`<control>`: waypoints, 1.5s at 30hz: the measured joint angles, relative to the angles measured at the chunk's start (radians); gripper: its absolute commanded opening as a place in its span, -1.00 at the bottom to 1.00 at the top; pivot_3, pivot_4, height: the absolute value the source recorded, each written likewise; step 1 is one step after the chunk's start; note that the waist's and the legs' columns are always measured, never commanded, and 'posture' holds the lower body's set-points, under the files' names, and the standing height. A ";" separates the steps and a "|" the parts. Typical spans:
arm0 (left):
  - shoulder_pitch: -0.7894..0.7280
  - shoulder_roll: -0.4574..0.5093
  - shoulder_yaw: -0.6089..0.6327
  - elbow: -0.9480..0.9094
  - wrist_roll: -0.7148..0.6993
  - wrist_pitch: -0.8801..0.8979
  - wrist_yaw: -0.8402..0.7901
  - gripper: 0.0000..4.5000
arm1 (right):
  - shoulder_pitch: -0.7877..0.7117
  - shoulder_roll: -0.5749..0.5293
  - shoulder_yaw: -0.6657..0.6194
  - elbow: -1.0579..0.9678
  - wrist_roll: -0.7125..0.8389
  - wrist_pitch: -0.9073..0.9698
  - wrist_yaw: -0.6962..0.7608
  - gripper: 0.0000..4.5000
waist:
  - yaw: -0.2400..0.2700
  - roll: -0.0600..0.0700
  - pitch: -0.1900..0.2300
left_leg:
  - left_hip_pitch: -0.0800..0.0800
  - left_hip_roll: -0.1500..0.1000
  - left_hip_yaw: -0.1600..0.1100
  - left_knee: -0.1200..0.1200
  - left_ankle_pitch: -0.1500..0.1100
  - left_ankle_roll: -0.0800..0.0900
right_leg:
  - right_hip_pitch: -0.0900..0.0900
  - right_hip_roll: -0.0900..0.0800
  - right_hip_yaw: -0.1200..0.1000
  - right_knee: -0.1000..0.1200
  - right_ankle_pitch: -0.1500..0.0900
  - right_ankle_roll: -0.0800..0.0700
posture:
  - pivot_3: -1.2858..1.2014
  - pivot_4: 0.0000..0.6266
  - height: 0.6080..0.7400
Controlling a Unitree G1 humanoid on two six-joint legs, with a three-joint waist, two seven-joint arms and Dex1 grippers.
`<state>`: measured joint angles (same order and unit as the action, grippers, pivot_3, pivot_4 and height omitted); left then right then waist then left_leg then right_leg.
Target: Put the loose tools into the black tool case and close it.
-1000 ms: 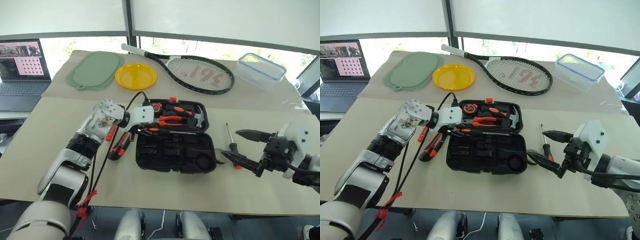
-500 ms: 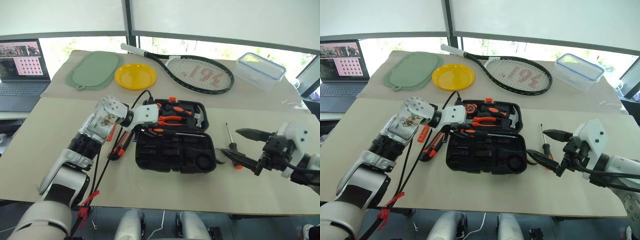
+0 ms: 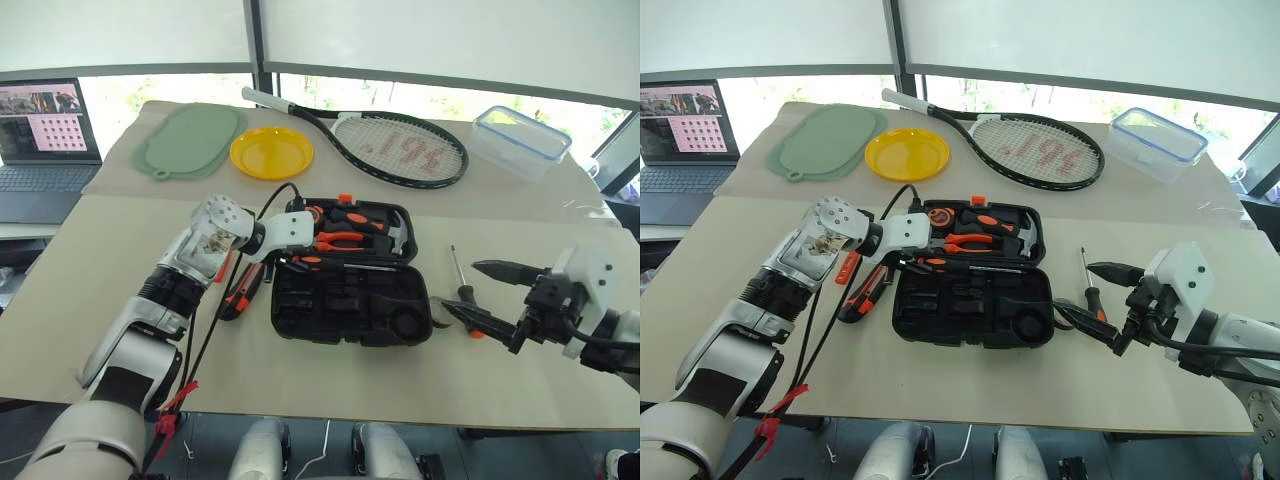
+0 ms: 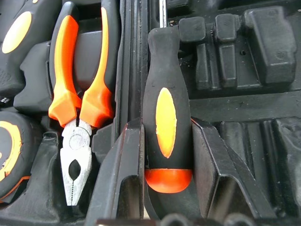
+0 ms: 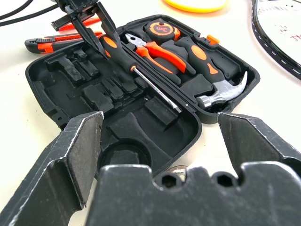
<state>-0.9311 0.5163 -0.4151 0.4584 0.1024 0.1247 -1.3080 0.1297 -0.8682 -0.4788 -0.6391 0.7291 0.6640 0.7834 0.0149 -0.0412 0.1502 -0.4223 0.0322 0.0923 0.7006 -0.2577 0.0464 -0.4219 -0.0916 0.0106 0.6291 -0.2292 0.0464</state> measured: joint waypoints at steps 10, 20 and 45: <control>0.005 0.003 -0.008 -0.049 0.017 0.045 -0.034 -0.61 | 0.003 0.020 0.005 0.000 -0.001 -0.001 -0.001 1.00 | -0.002 0.000 0.000 | 0.000 0.000 0.000 0.000 0.000 0.000 | 0.000 0.000 0.000 0.000 0.000 0.000 | 0.03 -0.52 0.98; 0.005 -0.017 -0.017 0.002 0.033 0.048 -0.015 -0.06 | 0.003 0.020 0.022 0.000 -0.003 -0.002 -0.003 1.00 | 0.001 0.000 0.000 | 0.000 0.000 -0.001 0.002 0.000 0.000 | 0.000 0.000 0.000 0.001 0.000 0.000 | 0.03 -0.52 0.98; -0.049 -0.104 0.004 0.103 0.004 -0.011 0.013 -0.99 | 0.020 0.020 0.023 0.004 -0.022 -0.008 0.011 1.00 | 0.000 0.000 0.000 | -0.001 0.000 -0.001 0.003 0.000 0.000 | 0.000 0.000 0.000 0.001 0.000 0.000 | 0.03 -0.52 0.98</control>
<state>-0.9804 0.4120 -0.4113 0.5619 0.1062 0.1141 -1.2950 0.1493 -0.8477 -0.4559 -0.6354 0.7072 0.6563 0.7948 0.0145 -0.0411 0.1502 -0.4232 0.0318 0.0910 0.7033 -0.2578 0.0468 -0.4220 -0.0914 0.0104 0.6303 -0.2289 0.0469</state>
